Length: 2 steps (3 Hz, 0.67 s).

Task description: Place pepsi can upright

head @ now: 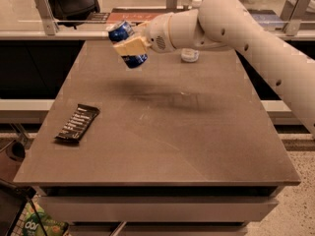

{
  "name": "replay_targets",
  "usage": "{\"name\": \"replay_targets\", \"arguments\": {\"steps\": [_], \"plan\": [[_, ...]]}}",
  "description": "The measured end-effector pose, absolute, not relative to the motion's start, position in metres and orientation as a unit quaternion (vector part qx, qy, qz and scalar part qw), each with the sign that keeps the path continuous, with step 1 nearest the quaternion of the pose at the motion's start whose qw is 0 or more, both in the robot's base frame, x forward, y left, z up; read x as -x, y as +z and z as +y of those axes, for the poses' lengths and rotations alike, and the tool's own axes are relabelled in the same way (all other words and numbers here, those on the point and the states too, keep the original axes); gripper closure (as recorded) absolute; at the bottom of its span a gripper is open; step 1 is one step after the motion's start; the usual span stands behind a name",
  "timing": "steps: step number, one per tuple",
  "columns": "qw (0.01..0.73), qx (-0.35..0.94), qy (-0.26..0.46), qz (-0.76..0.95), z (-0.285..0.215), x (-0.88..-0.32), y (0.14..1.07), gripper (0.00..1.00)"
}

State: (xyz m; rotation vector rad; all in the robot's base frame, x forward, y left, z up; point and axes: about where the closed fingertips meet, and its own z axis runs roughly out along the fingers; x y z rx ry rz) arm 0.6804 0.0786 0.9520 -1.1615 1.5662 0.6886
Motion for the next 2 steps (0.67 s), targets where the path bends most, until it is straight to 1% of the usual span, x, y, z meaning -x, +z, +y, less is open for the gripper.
{"name": "replay_targets", "arguments": {"steps": [2], "plan": [[0.539, 0.457, 0.332, 0.625, 0.09, -0.678, 0.919, 1.0]]}}
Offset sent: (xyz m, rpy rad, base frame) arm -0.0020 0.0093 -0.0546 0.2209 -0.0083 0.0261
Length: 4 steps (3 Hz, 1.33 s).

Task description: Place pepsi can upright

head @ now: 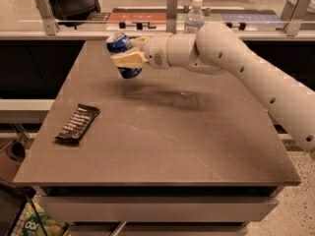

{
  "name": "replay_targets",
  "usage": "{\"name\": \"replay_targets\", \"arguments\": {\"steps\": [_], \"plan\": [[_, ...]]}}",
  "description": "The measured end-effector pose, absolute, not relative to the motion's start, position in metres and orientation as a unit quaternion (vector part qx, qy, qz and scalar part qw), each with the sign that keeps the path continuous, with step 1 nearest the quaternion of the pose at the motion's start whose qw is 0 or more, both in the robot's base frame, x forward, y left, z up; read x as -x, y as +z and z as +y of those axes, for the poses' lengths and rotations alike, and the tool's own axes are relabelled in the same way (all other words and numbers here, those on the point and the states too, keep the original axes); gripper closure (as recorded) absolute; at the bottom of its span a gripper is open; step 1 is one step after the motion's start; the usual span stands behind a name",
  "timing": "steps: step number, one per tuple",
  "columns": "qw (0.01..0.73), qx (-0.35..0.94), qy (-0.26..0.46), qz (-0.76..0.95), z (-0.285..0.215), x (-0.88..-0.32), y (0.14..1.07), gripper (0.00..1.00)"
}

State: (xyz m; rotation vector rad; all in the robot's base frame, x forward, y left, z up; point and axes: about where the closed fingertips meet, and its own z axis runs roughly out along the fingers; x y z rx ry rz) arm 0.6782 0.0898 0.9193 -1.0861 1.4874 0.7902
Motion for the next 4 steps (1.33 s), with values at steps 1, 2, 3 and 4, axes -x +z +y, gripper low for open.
{"name": "replay_targets", "arguments": {"steps": [1, 2, 3, 4], "plan": [[0.555, 0.443, 0.354, 0.608, 0.096, -0.683, 0.908, 1.0], [0.572, 0.424, 0.375, 0.594, 0.095, -0.69, 0.9, 1.0], [0.576, 0.403, 0.385, 0.597, 0.093, -0.698, 0.891, 1.0], [0.569, 0.373, 0.384, 0.624, 0.089, -0.703, 0.879, 1.0]]}}
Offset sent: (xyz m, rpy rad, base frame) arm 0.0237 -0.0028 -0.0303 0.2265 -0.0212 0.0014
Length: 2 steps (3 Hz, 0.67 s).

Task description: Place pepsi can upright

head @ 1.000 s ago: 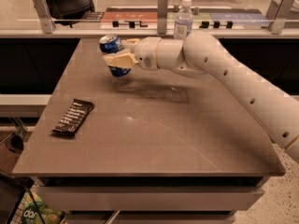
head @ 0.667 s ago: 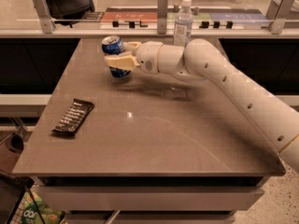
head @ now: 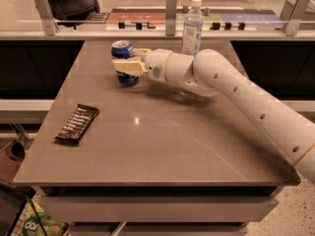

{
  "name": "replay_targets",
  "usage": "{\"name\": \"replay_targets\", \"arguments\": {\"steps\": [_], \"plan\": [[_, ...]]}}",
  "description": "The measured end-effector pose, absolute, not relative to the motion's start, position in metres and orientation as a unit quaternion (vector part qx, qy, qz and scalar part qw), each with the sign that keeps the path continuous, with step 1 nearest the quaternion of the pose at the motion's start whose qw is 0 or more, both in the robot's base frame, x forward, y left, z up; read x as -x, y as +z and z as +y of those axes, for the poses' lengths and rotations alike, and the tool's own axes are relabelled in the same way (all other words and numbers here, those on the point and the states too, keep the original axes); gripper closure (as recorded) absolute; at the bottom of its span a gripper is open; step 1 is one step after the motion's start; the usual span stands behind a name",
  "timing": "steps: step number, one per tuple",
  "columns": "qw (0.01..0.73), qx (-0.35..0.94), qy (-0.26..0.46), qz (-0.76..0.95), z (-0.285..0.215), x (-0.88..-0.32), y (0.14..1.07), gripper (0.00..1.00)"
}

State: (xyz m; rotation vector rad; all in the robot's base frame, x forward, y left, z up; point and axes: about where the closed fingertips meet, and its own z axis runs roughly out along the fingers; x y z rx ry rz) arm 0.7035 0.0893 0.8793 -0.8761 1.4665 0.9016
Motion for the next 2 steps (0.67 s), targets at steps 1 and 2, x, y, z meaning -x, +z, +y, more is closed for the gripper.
{"name": "replay_targets", "arguments": {"steps": [1, 2], "plan": [[0.569, 0.374, 0.385, 0.623, 0.0923, -0.7032, 0.8801, 0.81], [0.568, 0.375, 0.387, 0.622, 0.095, -0.7024, 0.8802, 0.59]]}}
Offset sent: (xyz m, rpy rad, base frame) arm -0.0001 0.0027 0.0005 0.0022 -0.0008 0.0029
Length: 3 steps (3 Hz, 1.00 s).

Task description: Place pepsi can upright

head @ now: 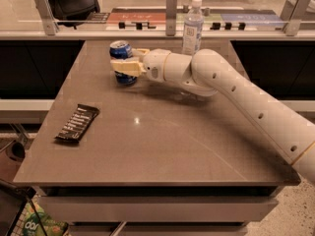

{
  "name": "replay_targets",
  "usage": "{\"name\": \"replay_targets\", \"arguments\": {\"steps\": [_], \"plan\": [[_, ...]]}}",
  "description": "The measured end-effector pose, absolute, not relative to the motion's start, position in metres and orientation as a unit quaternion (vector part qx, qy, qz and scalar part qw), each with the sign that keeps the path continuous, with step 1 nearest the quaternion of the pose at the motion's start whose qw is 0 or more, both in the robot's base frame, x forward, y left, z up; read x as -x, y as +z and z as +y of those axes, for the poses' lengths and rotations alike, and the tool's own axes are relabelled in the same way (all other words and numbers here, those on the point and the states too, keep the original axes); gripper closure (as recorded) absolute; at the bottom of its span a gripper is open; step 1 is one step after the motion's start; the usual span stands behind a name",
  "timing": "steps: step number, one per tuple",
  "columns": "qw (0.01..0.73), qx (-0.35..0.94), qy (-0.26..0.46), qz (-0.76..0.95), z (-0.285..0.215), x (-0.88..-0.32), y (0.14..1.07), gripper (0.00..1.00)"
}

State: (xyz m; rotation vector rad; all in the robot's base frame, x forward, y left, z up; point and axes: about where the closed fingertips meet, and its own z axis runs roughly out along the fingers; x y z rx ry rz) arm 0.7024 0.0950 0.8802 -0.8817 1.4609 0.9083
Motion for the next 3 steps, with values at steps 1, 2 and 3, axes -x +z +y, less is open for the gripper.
{"name": "replay_targets", "arguments": {"steps": [1, 2, 3], "plan": [[0.567, 0.377, 0.388, 0.621, 0.0978, -0.7016, 0.8804, 0.35], [0.567, 0.378, 0.389, 0.62, 0.1004, -0.7008, 0.8806, 0.12], [0.566, 0.379, 0.39, 0.619, 0.1029, -0.7, 0.8808, 0.0]]}}
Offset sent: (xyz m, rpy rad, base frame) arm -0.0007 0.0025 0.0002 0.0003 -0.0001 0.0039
